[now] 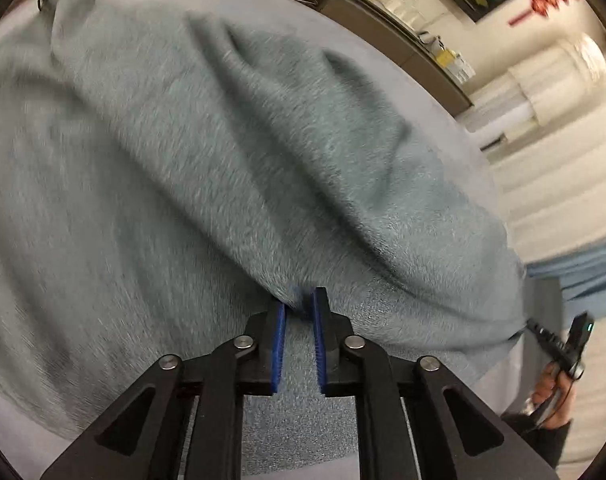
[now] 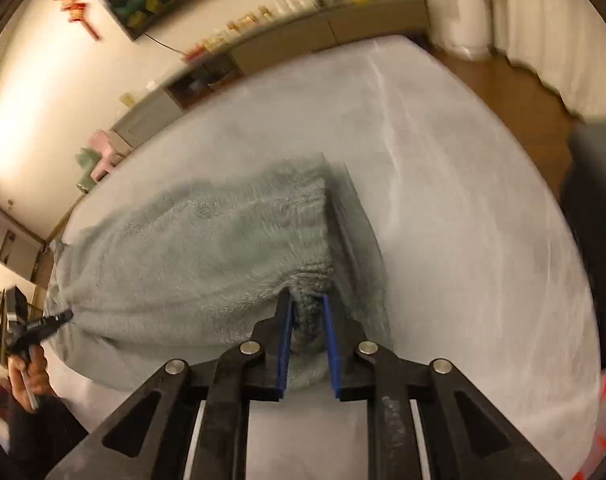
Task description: Fold clothes
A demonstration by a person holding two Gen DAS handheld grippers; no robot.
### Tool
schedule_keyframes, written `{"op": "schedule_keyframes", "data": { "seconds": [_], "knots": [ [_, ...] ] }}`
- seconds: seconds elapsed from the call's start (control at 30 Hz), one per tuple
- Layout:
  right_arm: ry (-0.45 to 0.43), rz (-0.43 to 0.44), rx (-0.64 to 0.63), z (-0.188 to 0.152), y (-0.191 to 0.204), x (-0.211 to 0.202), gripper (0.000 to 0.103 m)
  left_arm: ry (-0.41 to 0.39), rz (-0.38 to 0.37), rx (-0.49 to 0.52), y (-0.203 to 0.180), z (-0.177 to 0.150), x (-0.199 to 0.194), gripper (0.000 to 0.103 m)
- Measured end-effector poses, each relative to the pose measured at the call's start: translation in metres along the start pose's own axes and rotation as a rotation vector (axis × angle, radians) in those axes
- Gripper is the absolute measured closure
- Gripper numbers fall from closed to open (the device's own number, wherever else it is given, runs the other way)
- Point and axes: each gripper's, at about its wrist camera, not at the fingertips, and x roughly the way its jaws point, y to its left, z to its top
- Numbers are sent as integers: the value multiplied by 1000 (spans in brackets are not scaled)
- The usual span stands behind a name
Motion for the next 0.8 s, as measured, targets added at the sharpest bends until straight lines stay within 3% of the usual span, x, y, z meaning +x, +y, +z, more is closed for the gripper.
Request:
{"op": "schedule_keyframes", "data": {
  "seconds": [0.03, 0.1, 0.17, 0.23, 0.4, 0.47, 0.5, 0.53, 0.57, 0.6, 0.63, 0.73, 0.8],
  "knots": [
    [-30, 27, 16, -3, 0, -8, 82, -16, -12, -4, 0, 0, -4, 83],
    [-87, 81, 52, -10, 1, -23, 56, -46, -53, -4, -3, 3, -12, 75],
    [-111, 129, 108, -17, -1, -27, 47, -77, -75, -10, -5, 7, -18, 66],
    [-90, 113, 138, -18, 1, -19, 47, -91, -62, -19, -4, 9, -21, 56],
    [-79, -3, 159, -6, 15, -8, 47, -112, 16, -26, -2, 23, -21, 45],
    [-50, -25, 160, 0, 17, 6, 47, -84, 58, -26, -8, 35, 4, 43],
    [-19, -51, 137, 4, 20, 17, 47, -72, 78, -25, -11, 39, 9, 45],
    [6, -78, 102, 8, 24, 26, 51, -62, 97, -22, -13, 44, 13, 55],
    [20, -111, 42, 13, 32, 34, 81, -71, 111, -11, -16, 48, 14, 70],
    [24, -143, -17, 17, 40, 38, 87, -79, 125, -1, -19, 53, 14, 98],
    [-16, -161, -68, 23, 48, 30, 88, -92, 128, 8, -22, 56, 13, 100],
    [-194, -114, -152, 45, 69, -26, 90, -170, -19, 14, -27, 43, -36, 100],
    [-224, -84, -206, 44, 71, -54, 90, -153, -60, 26, -19, 18, -50, 100]
  ]
}}
